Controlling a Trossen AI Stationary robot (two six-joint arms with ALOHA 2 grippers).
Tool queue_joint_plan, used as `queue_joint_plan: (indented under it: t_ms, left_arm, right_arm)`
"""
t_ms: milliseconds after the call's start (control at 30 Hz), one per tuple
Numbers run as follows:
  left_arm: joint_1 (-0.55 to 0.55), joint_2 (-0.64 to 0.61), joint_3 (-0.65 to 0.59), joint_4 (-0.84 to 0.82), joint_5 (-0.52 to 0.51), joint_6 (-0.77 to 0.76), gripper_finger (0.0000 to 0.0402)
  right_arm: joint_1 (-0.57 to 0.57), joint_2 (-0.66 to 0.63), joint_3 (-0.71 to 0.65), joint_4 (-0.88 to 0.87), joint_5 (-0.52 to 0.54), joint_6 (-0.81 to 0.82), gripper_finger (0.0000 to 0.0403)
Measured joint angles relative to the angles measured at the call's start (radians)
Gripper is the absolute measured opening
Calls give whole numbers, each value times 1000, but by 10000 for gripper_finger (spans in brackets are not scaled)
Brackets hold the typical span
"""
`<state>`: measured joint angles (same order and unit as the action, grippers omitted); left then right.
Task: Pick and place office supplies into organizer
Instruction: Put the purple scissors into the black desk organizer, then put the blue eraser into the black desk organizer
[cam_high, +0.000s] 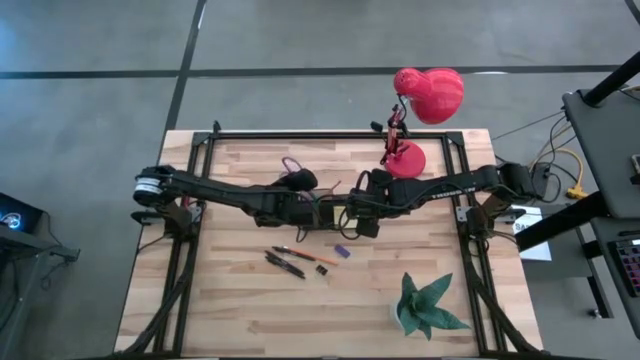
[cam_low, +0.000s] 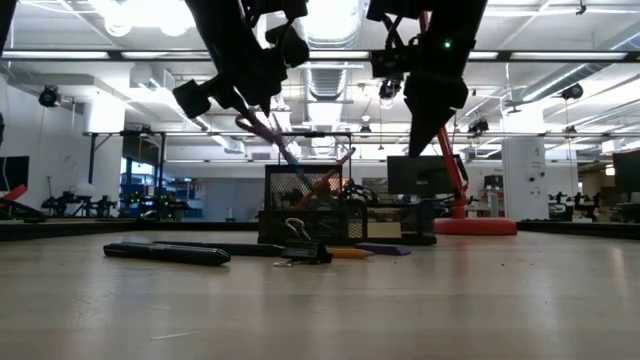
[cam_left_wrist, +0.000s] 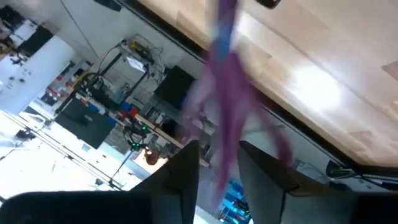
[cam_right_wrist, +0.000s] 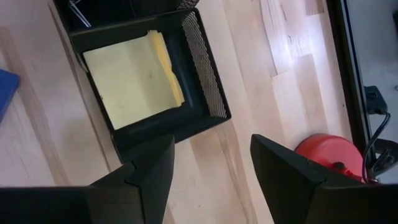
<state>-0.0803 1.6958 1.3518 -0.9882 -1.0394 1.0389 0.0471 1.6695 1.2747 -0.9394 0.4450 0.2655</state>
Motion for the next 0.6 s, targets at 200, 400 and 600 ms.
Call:
queue_joint_plan:
  t_ms: [200,400,600]
  left_arm:
    - [4,0,0,5,-50,-8,40]
    - [4,-1,6,14,-58,-12,1]
    - [1,-26,8,20,-124,-53,4]
  right_arm:
    - [0,0,-5,2,0,21,203]
    - [0,0,-21,3,0,27,203]
    - [0,0,-41,2,-4,49,203]
